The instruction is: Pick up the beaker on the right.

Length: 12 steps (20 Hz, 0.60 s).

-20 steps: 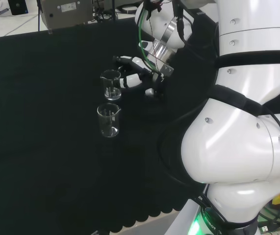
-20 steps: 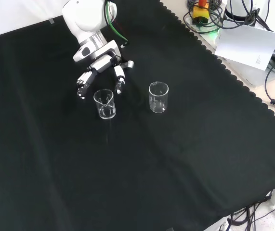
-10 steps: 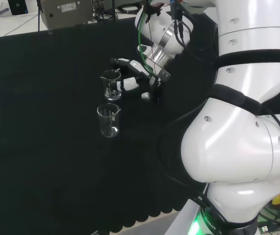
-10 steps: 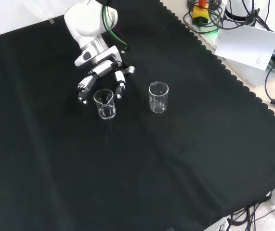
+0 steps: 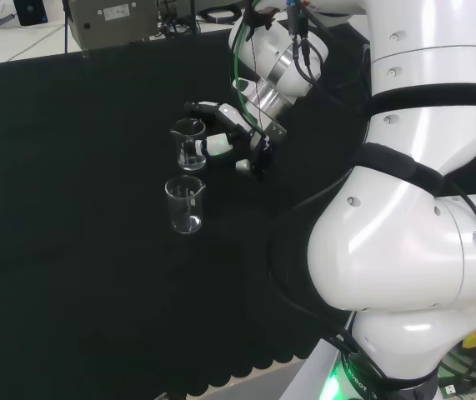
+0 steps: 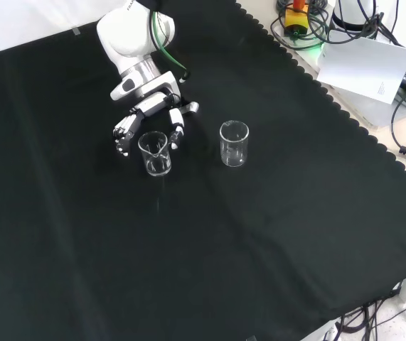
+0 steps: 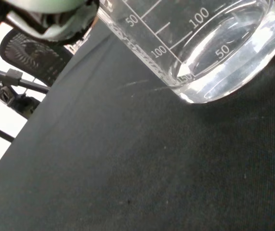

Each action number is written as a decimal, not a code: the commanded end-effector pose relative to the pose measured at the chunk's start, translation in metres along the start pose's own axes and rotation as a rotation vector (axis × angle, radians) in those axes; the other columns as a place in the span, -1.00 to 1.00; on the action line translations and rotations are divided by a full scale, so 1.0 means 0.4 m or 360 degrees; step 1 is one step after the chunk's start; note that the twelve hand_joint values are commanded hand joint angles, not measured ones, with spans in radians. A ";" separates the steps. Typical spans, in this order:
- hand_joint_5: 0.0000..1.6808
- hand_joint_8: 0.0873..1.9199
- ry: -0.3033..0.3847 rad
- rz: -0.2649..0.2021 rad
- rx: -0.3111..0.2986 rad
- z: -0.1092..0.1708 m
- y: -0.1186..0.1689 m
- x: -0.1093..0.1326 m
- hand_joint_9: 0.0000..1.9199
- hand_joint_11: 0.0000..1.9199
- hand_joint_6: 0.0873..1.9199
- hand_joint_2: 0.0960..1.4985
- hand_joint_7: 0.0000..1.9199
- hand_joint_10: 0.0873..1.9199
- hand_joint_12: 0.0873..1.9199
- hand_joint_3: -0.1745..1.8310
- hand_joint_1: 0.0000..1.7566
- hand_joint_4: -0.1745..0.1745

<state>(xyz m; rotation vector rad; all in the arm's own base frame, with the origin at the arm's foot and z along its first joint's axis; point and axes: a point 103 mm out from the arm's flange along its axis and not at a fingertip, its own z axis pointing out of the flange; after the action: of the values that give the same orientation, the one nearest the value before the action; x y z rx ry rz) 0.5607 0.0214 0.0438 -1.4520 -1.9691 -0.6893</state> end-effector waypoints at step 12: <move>-0.39 -0.35 0.0026 -0.0020 -0.0032 0.029 0.017 0.003 -0.49 -0.83 -0.99 -0.41 -0.63 -0.47 0.37 -0.23 0.02 -0.14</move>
<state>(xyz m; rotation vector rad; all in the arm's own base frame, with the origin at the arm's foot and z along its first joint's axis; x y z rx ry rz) 0.5652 0.0302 0.0374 -1.4415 -1.9682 -0.7290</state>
